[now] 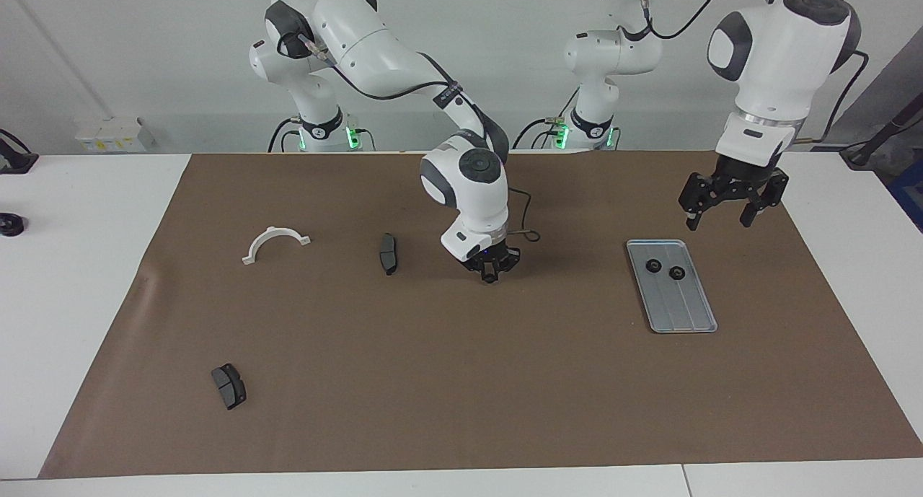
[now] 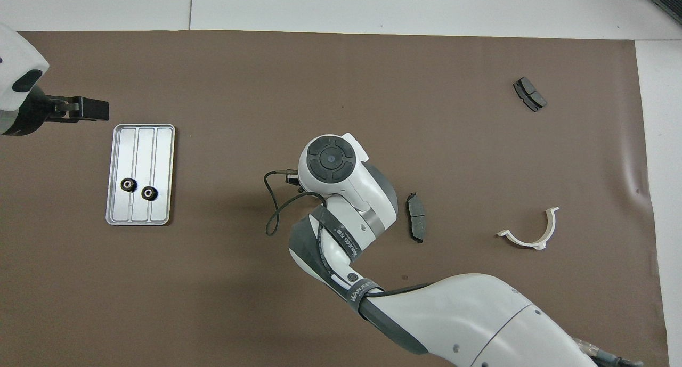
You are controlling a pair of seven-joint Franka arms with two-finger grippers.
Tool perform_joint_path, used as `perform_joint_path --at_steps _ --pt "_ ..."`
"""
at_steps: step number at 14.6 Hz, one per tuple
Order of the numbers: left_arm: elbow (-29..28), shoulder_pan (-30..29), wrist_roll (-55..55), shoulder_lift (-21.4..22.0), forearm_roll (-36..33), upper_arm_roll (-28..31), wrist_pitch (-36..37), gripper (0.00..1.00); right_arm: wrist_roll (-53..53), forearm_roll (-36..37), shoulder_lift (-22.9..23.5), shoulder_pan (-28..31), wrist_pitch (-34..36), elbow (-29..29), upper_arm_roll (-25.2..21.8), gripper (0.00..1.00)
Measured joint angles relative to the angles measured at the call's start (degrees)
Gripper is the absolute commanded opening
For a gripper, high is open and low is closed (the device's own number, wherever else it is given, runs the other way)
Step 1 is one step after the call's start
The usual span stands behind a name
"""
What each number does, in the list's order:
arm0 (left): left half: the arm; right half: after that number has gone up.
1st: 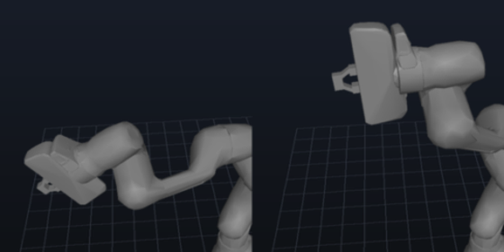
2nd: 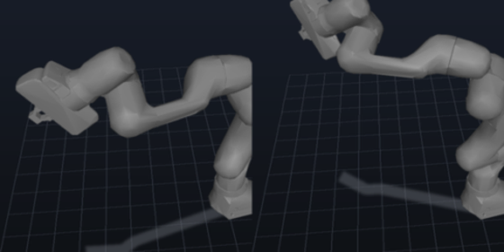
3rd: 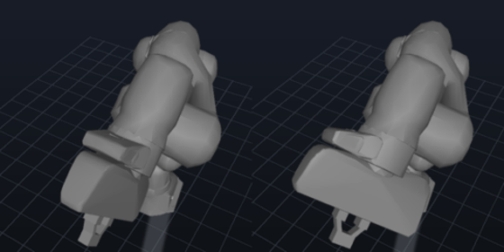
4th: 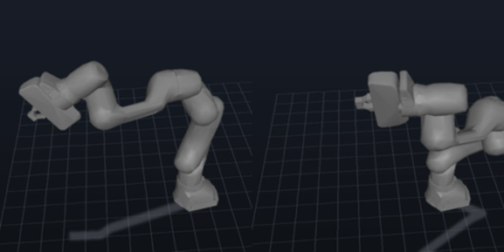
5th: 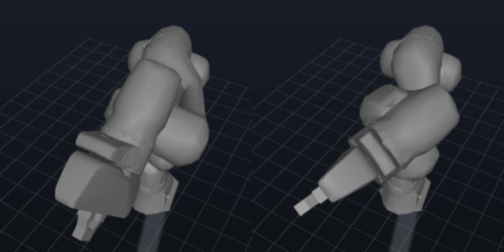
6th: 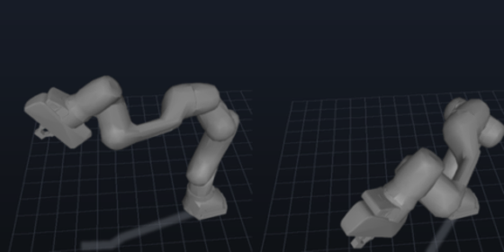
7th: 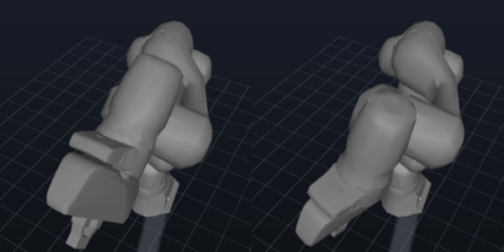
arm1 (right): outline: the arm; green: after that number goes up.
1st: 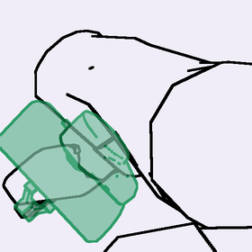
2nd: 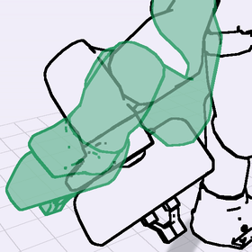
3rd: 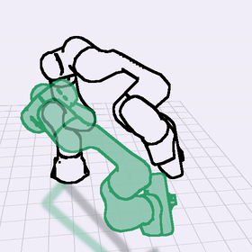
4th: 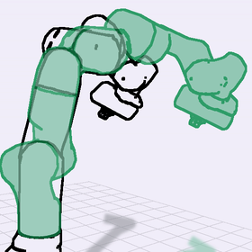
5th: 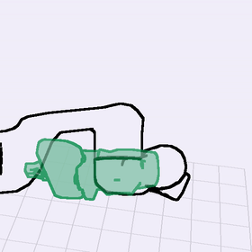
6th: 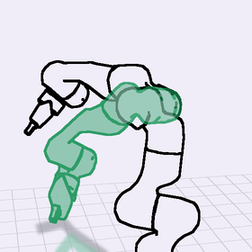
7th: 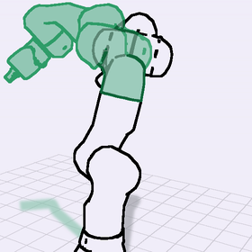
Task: Pick bearing gear from pile to tray
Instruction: 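Carry the third gear with the right gripper to mid-table and release, then grasp the third gear with the left gripper while the right gripper withdraws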
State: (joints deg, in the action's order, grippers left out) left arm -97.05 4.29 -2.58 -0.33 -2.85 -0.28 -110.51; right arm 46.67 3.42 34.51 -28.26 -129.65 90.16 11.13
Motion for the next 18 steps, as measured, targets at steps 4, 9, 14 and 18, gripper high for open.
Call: perform_joint_path --at_steps 4,9,14,18 --pt "4.27 -0.04 1.0 -0.27 0.25 0.31 6.38 1.0 0.0 0.02 -0.21 0.12 0.0 -1.16 -0.31 0.64" --pt "4.2 2.13 0.91 -1.65 0.67 -0.26 6.64 1.0 -5.85 0.22 -4.34 5.78 14.62 -7.65 -1.05 0.64" --pt "3.24 10.75 -7.44 -7.29 0.71 -0.45 0.16 1.0 -22.17 0.12 -12.56 16.32 37.42 -16.9 -0.77 0.64" --pt "1.91 17.73 -15.67 -12.8 0.71 -0.65 -7.12 1.0 -33.12 0.43 -17.11 24.97 42.32 -18.4 -0.97 0.64"
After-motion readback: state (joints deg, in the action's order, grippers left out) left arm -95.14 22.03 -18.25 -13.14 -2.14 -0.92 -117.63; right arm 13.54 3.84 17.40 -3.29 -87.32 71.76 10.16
